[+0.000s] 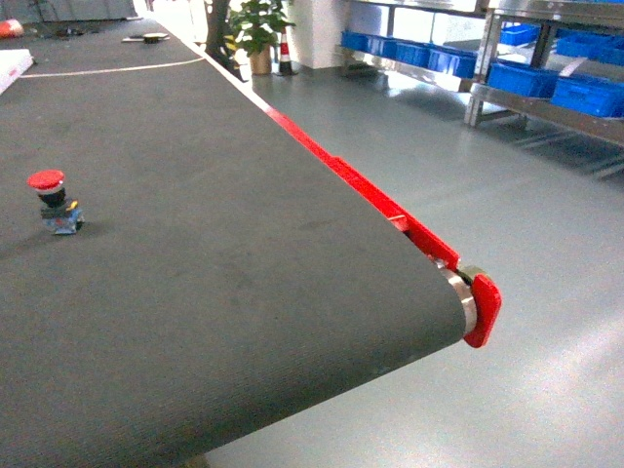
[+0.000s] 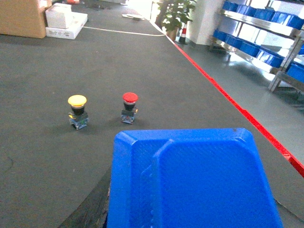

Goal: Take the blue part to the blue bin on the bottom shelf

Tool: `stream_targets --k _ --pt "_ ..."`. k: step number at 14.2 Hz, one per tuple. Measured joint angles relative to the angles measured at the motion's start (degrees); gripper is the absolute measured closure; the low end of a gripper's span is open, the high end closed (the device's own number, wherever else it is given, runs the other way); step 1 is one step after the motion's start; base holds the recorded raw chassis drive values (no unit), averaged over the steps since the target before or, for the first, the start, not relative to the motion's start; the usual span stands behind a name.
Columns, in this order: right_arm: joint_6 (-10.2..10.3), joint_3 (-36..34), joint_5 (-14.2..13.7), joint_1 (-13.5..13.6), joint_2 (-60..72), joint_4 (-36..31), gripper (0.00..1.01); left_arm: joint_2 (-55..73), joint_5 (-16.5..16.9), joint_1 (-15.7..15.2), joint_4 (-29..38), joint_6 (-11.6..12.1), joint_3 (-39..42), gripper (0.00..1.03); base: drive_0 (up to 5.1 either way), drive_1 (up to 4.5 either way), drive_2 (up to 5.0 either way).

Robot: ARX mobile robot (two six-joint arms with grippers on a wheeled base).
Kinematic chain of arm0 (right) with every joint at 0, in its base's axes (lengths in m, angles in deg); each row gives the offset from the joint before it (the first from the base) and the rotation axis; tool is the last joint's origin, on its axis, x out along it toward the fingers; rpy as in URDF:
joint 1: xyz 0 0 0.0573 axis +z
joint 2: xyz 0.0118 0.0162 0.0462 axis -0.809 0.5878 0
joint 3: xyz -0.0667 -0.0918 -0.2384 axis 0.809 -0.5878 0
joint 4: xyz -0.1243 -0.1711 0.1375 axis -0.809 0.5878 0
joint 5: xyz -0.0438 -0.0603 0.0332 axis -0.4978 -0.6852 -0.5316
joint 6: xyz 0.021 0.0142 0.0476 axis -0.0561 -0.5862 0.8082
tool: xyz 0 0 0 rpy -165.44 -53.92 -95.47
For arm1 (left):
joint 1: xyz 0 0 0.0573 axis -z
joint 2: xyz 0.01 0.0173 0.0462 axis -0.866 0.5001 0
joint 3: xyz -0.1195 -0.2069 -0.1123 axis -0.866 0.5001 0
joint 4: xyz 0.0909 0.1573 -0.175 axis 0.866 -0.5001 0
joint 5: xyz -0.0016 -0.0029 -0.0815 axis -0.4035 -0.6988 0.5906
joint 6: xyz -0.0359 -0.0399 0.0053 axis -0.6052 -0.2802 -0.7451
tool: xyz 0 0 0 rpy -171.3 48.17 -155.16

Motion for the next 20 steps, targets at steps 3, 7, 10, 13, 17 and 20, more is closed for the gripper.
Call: stream_targets --k 3,7,10,13,17,20 --pt "0.0 0.0 0.0 0.0 0.0 0.0 0.03 0.0 0.0 0.0 0.0 0.0 0.0 0.59 -1.6 -1.59 -1.6" --pt "0.0 0.0 0.0 0.0 0.0 0.0 0.03 0.0 0.0 0.0 0.0 0.0 0.0 0.59 -1.6 -1.63 -1.6" --pt "0.0 0.0 0.0 0.0 0.0 0.0 0.03 0.0 0.0 0.0 0.0 0.0 0.0 0.6 -1.5 -1.54 -1.5" --pt "0.0 0.0 0.0 0.0 0.0 0.0 0.03 0.0 0.0 0.0 0.0 0.0 0.0 0.6 -1.6 -1.62 -1.6" --pt "0.0 0.0 0.0 0.0 0.0 0.0 0.03 0.0 0.0 0.0 0.0 0.0 0.0 0.6 -1.6 -1.59 -1.6" --pt "0.0 0.0 0.0 0.0 0.0 0.0 0.03 0.0 0.0 0.0 0.0 0.0 0.0 0.6 -1.6 -1.6 -1.6"
